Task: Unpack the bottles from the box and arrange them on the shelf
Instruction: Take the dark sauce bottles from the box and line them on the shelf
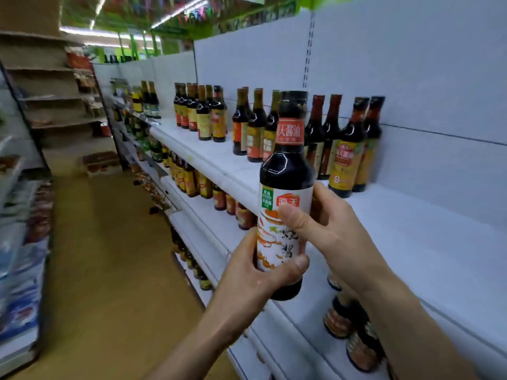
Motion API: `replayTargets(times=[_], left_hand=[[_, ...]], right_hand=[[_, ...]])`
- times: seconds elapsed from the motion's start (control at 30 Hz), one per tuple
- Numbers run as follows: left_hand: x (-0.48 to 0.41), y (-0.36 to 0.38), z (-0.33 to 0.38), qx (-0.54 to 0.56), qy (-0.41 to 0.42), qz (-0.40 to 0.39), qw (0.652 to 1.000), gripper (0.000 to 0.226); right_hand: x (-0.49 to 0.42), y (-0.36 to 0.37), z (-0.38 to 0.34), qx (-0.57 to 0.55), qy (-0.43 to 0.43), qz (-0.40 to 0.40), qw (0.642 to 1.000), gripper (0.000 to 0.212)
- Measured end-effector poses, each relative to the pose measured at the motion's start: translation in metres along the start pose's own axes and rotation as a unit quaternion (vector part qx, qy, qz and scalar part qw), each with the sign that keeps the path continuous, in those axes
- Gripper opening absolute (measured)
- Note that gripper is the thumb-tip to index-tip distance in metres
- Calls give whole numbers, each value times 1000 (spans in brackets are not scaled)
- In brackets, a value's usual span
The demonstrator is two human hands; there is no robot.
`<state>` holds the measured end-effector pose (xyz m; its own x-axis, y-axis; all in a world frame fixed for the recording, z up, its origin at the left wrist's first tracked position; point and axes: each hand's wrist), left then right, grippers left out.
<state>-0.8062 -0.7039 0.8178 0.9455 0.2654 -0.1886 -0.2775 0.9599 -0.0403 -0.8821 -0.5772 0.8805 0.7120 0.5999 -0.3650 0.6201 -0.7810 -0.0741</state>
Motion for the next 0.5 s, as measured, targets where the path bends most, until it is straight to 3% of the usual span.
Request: replayTargets(times=[0.27, 0.5], left_hand=[[-23, 73, 4, 32, 10, -162, 986, 39], [-29, 160, 17, 26, 31, -267, 963, 32]], right_hand=[[55, -60, -21, 68, 9, 168, 983, 44], [106, -125, -42, 119, 4, 268, 956, 44]])
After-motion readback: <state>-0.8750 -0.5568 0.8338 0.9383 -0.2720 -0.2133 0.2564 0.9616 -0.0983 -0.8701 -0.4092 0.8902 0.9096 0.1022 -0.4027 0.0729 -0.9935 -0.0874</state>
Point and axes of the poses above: each hand's wrist, its own x-axis away from the middle knuckle, its own y-axis out of the palm, z = x × y, and after that the axes turned 2 degrees about -x, right-handed
